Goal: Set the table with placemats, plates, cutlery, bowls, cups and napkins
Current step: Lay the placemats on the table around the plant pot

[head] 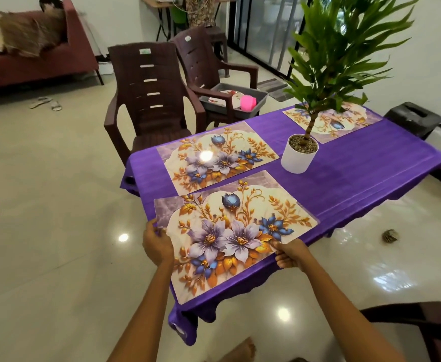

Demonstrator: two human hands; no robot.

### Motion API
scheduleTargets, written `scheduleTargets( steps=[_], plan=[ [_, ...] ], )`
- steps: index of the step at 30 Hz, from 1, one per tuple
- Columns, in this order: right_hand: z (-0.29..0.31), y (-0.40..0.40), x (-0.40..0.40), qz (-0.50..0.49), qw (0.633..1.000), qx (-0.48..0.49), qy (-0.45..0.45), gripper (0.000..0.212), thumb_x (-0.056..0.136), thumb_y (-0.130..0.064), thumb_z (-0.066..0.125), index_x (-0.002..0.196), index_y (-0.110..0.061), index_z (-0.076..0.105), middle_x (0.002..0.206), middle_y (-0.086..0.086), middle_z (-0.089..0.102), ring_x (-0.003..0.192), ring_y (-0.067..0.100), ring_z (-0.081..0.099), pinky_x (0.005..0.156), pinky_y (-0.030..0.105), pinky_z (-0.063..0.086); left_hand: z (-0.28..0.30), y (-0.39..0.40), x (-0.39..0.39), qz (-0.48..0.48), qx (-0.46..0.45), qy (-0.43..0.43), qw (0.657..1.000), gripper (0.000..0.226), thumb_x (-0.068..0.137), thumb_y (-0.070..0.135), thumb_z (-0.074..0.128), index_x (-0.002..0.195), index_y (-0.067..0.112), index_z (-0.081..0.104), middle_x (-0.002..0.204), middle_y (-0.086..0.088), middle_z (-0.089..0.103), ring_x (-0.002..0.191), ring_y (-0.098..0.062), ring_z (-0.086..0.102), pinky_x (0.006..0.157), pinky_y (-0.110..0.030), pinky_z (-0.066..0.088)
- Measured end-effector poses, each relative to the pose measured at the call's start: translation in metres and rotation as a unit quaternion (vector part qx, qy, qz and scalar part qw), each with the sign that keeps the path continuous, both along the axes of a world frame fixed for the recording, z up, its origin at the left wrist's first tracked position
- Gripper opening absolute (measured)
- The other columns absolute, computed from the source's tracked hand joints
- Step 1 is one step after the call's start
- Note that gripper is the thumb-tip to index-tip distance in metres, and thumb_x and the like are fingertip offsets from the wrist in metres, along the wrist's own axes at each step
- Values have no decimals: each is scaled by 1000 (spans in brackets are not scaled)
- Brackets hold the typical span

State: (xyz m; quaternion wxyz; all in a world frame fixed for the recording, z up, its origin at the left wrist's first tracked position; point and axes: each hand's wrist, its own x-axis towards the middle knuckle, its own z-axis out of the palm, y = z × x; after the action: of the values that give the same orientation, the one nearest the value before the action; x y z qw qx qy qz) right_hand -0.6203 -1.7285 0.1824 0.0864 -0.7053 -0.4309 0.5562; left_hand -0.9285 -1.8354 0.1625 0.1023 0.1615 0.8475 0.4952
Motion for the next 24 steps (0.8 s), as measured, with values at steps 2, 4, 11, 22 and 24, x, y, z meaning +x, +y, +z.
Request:
scheduleTargets(
  steps=[2, 4, 11, 22, 24],
  plan=[
    [0, -6, 2, -6, 1000, -11, 10, 34, 87, -28, 68, 76, 3, 60, 67, 17, 63, 51, 22, 61, 41, 25, 51, 1, -3, -1, 0, -3, -12, 1000, 29, 88, -4, 54, 115, 3, 55, 107, -21, 64, 96, -38, 61, 80, -40, 48],
    [2, -12, 3, -21, 999, -24, 37, 29, 87, -24, 67, 77, 2, 60, 68, 16, 63, 56, 22, 61, 42, 24, 52, 4, -6, -3, -1, -3, -35, 999, 28, 88, -6, 52, 115, 1, 52, 108, -22, 63, 97, -39, 60, 80, -40, 47],
    [-5, -21, -7, -59, 996, 4, 66, 28, 88, -25, 66, 84, 1, 59, 70, 15, 62, 58, 23, 60, 51, 29, 54, 5, -12, -15, 10, -24, -140, 990, 26, 89, -4, 50, 114, 0, 48, 112, -23, 59, 99, -41, 58, 80, -40, 48],
    [-12, -32, 2, -323, 903, 131, 253, 21, 89, -9, 58, 108, -7, 49, 94, 15, 63, 76, 22, 63, 58, 30, 53, 7, -9, 5, -117, 83, -196, 970, 35, 89, -1, 46, 116, 22, 44, 117, -19, 57, 96, -35, 59, 79, -45, 51],
    [-11, -26, 16, -390, 873, 149, 251, 23, 86, -7, 58, 108, -6, 52, 93, 14, 62, 76, 23, 61, 57, 29, 50, 2, 0, 21, -142, 94, -234, 957, 45, 89, -5, 43, 123, 24, 45, 124, -20, 55, 99, -33, 58, 82, -45, 50]
  ],
)
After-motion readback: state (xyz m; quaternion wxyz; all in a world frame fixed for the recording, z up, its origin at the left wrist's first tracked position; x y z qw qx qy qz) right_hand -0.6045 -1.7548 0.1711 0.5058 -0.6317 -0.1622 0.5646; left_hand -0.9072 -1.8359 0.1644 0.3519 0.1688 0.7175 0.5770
